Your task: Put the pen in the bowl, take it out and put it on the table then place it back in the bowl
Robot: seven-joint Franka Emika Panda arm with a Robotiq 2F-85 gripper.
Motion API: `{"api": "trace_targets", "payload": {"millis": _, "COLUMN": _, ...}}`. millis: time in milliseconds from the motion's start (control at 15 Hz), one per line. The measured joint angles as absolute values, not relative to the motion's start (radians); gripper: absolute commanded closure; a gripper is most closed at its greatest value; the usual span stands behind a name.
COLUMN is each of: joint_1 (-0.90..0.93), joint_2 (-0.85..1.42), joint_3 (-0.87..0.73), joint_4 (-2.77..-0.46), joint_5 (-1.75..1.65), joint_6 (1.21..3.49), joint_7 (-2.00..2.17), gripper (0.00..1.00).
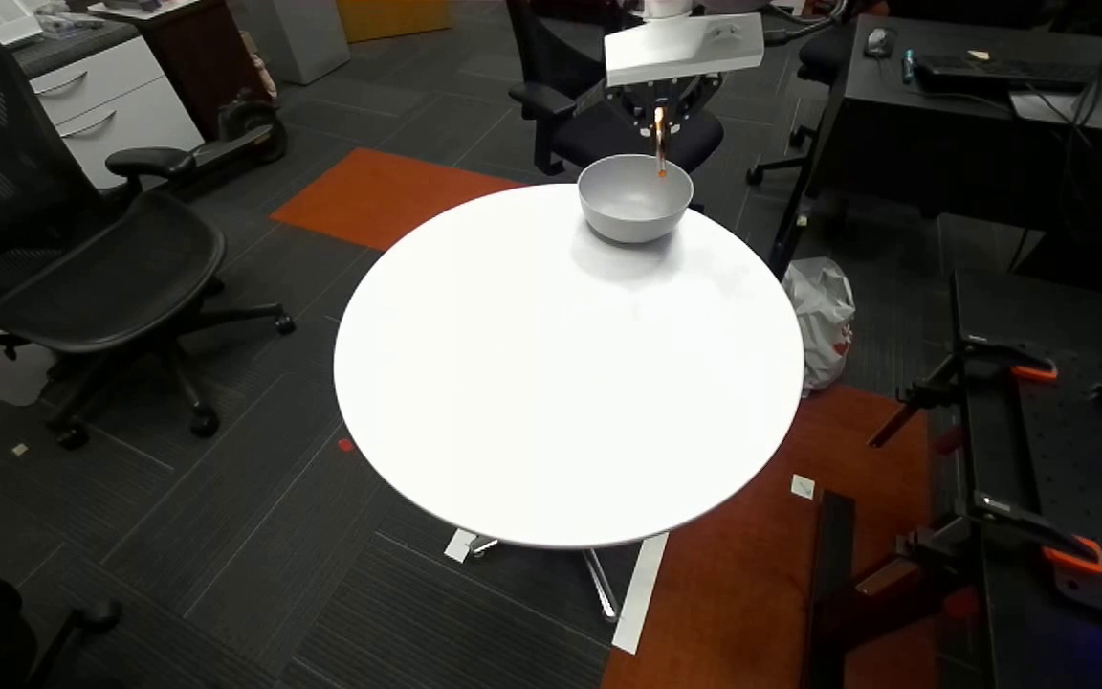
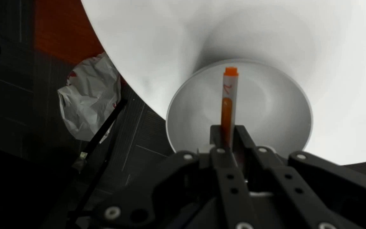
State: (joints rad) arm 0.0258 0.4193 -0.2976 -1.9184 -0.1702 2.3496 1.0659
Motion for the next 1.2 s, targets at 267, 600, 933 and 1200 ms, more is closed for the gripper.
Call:
{"api": "trace_targets", "payload": {"millis": 267, "joint_1": -0.017, "joint_2": 0.419, "joint_3": -0.298, "joint_4": -1.918, "joint_5": -0.173, "joint_6": 2.350, "joint_7": 1.052, "gripper": 0.97}}
{"api": "trace_targets", "payload": {"millis": 600, "joint_1": -0.031, "joint_2": 0.442, "joint_3": -0.298, "joint_4": -1.907, "joint_5": -0.173, "joint_6": 2.385, "joint_7": 1.048, "gripper": 0.97}}
{"api": "trace_targets", "payload": {"millis": 933, "joint_1": -0.031, "joint_2": 0.478, "joint_3": -0.297, "joint_4": -1.897, "joint_5": -0.173, "joint_6": 2.458, "joint_7": 1.048, "gripper": 0.49}}
{"api": "trace_targets", "payload": {"millis": 1200, "joint_1": -0.031, "joint_2": 0.498, "joint_3": -0.297, "joint_4": -1.889, "joint_5": -0.172, "joint_6": 2.473, "joint_7": 1.048, "gripper": 0.19}}
